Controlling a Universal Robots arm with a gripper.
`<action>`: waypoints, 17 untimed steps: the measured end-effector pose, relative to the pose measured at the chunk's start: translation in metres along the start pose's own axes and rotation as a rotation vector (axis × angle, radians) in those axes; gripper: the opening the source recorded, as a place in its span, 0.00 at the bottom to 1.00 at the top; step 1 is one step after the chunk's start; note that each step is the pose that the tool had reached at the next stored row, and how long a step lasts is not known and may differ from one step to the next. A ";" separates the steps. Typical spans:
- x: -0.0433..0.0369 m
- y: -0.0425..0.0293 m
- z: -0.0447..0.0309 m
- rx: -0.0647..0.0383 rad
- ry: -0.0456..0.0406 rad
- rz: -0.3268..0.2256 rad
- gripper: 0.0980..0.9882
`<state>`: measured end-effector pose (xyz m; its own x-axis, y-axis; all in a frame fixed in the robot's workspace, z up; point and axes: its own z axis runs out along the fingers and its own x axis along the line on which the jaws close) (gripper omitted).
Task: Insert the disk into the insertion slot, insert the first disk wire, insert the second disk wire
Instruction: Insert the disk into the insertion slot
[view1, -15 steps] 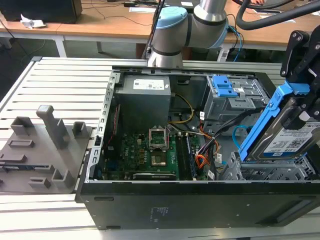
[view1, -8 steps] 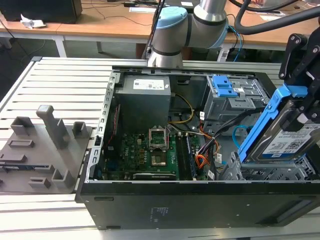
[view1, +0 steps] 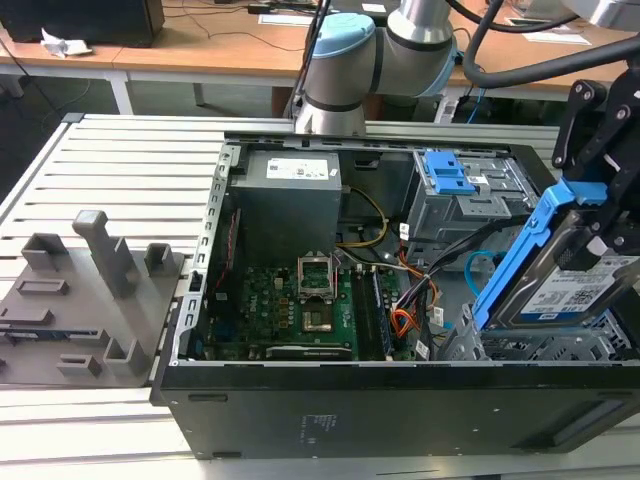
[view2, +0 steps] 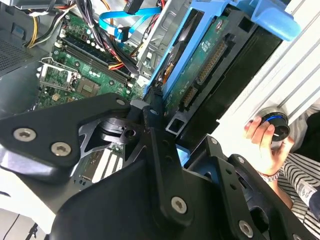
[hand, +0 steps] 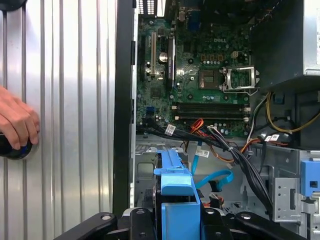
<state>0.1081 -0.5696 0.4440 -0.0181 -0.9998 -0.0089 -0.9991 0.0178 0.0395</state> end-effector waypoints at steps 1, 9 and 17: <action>0.0000 -0.0001 0.0009 0.000 0.0000 0.000 0.30; -0.0048 -0.0038 0.0058 0.000 0.0075 0.000 0.30; -0.0216 -0.0117 0.0074 -0.002 0.0184 0.020 0.30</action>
<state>0.1199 -0.5481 0.4363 -0.0377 -0.9992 0.0103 -0.9984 0.0381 0.0411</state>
